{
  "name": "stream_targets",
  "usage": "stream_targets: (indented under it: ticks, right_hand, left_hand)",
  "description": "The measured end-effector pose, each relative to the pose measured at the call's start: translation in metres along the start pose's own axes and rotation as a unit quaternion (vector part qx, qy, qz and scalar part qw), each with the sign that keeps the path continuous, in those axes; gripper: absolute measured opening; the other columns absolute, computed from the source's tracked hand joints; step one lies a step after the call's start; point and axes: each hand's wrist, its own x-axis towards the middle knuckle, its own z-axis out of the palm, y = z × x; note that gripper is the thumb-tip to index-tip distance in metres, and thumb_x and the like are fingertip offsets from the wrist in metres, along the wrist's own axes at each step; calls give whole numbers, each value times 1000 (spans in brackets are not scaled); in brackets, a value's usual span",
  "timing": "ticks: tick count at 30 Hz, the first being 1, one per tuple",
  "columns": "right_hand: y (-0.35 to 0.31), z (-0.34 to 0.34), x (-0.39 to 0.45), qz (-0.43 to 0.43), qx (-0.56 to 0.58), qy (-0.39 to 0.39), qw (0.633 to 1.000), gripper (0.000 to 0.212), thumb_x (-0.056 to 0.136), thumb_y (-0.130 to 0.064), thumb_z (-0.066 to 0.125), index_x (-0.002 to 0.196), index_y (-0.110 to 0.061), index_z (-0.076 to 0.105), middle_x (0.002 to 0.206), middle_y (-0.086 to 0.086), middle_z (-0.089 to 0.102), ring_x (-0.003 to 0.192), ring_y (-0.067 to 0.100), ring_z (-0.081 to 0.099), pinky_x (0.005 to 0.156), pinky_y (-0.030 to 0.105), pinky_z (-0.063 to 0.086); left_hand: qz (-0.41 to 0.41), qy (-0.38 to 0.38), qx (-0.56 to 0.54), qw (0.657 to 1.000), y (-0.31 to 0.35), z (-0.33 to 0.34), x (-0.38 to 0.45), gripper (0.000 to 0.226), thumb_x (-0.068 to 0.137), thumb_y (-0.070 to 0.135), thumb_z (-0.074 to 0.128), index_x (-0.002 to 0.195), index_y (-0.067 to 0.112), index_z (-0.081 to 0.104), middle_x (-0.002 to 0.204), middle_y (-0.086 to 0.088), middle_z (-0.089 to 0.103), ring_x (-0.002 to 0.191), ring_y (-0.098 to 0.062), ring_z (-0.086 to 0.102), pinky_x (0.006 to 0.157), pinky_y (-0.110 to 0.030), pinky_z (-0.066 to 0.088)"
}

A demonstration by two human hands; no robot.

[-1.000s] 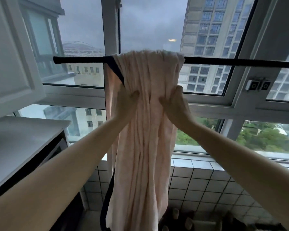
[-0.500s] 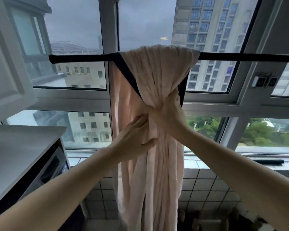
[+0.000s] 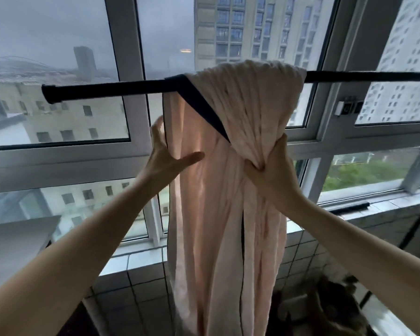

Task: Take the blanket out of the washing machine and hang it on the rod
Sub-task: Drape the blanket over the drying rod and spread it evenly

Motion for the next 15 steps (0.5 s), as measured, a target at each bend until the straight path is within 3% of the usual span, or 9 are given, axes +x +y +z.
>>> stream_targets:
  ticks: [2,4,5,7,11,15]
  right_hand:
    - [-2,-2,-2,6,2,-4,1000,75,80,-28,67,139,-14,22,126,3,51,104,24,57,80,42,52]
    - [-4,-3,-4,11,-7,3,1000,75,81,-27,67,139,-13,23,124,1,51,103,23,57,79,38,51]
    - [-6,-3,-5,14,-10,10,1000,75,81,-26,68,139,-12,22,122,-1,50,102,23,57,77,37,51]
    - [-9,-3,-10,24,-17,24,999,82,81,-27,69,142,-13,16,125,-1,47,102,22,56,76,35,50]
    - [-16,1,-26,38,-43,39,998,104,79,-34,71,148,-26,-6,151,1,29,124,24,47,95,39,46]
    - [-15,5,-41,15,-110,42,993,89,90,-28,60,150,-24,-4,146,10,33,119,35,51,90,45,48]
  left_hand:
    - [-78,-73,-77,991,3,7,12,102,56,49,87,137,17,34,121,-1,61,108,-15,62,93,-32,50]
    - [-109,-134,-160,972,11,16,22,60,68,35,83,118,16,56,100,5,72,94,-11,68,80,-24,55]
    - [-114,-151,-195,963,15,22,22,37,76,28,77,108,18,61,91,8,74,88,-8,70,75,-23,55]
    - [-120,-177,-240,947,19,35,21,13,87,22,65,100,20,63,84,10,74,82,-7,70,69,-22,55]
    - [-117,-165,-264,943,22,50,14,8,94,28,58,93,23,63,78,14,73,75,-2,69,64,-19,55]
    - [-136,-113,-243,954,15,50,7,14,91,32,61,89,20,68,85,3,74,84,-14,70,74,-29,58]
